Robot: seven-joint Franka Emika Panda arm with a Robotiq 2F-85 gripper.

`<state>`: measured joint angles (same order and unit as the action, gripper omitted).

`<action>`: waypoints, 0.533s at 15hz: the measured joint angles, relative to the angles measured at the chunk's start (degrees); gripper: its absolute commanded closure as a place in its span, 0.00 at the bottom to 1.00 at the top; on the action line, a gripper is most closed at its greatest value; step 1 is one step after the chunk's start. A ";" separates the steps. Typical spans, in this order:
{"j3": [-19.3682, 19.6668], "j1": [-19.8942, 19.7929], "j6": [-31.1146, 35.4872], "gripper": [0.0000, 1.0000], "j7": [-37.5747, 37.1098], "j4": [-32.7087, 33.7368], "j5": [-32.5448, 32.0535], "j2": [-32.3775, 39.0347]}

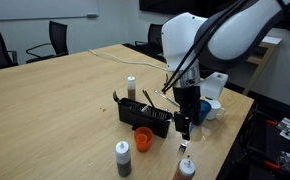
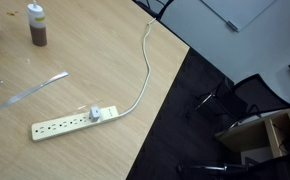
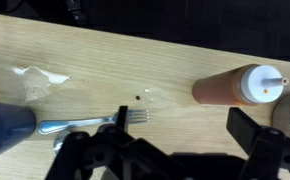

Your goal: Move the fork from the utensil holder to the table

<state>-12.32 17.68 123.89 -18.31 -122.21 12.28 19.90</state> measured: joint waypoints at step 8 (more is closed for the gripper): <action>-0.27 0.05 -0.95 0.00 -0.11 -2.22 2.84 -3.50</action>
<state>-12.59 17.74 122.94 -18.42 -124.43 15.13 16.40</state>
